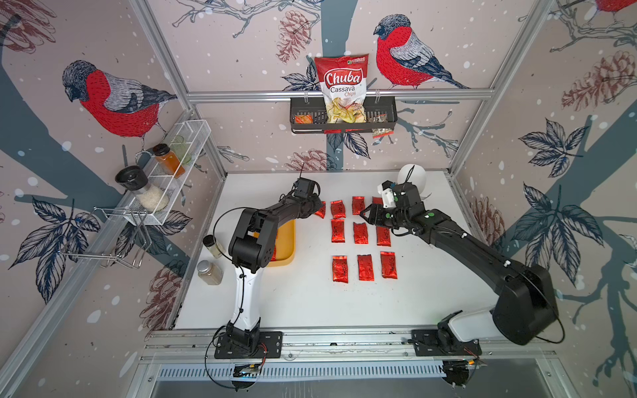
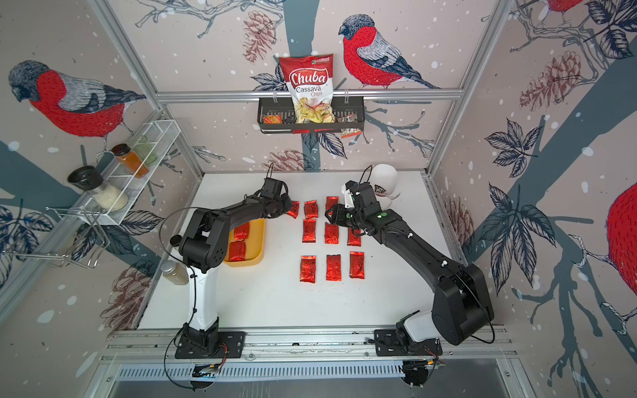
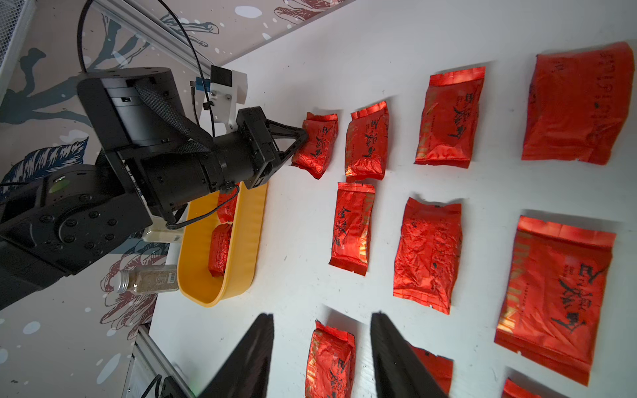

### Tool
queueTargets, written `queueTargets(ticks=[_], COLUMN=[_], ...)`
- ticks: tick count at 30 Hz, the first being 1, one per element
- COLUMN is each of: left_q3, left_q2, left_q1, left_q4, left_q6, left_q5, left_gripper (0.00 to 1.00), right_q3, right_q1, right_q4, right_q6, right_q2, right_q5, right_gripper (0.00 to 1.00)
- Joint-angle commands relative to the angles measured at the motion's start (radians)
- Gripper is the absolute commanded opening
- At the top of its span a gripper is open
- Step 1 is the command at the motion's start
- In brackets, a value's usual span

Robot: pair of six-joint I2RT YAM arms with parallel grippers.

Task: Take the tea bags out of the storage box
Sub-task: Place the tea bag at the center of the board, then adjust the storage box at the center of the board.

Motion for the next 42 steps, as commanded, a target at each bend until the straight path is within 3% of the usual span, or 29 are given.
queueTargets(ticks=[1, 3, 8, 13, 18, 25, 31, 37, 42], left_q3=[0.002, 0.005, -0.005, -0.058, -0.167, -0.392, -0.565, -0.642, -0.691], left_q2=[-0.011, -0.032, -0.135, -0.347, -0.610, -0.944, -1.097, -1.169, -1.217], left_q1=[-0.002, -0.002, -0.006, -0.014, 0.009, 0.234, 0.482, 0.529, 0.529], left_q4=[0.020, 0.003, -0.026, -0.070, -0.146, -0.233, -0.242, -0.254, -0.241], left_q6=[0.003, 0.012, 0.035, 0.078, 0.131, 0.159, 0.158, 0.165, 0.158], left_q5=[-0.003, -0.019, -0.032, -0.057, -0.078, 0.078, 0.304, 0.335, 0.327], left_gripper=[0.33, 0.43, 0.45, 0.45, 0.46, 0.49, 0.49, 0.50, 0.50], right_q3=[-0.003, -0.001, 0.013, 0.069, 0.195, 0.557, 0.906, 1.213, 1.231], right_q1=[-0.001, -0.001, 0.014, 0.107, 0.238, 0.367, 0.393, 0.403, 0.406], right_q4=[0.003, 0.004, 0.022, 0.049, 0.085, 0.051, -0.020, -0.095, -0.039], right_q6=[-0.002, 0.000, 0.014, 0.042, 0.074, 0.089, 0.128, 0.165, 0.200], right_q2=[-0.013, -0.015, -0.012, 0.052, 0.207, 0.550, 0.857, 1.113, 1.172], right_q5=[0.013, 0.013, 0.017, 0.047, 0.058, 0.024, -0.020, -0.033, -0.031], right_gripper=[0.51, 0.51, 0.52, 0.53, 0.52, 0.49, 0.46, 0.45, 0.45])
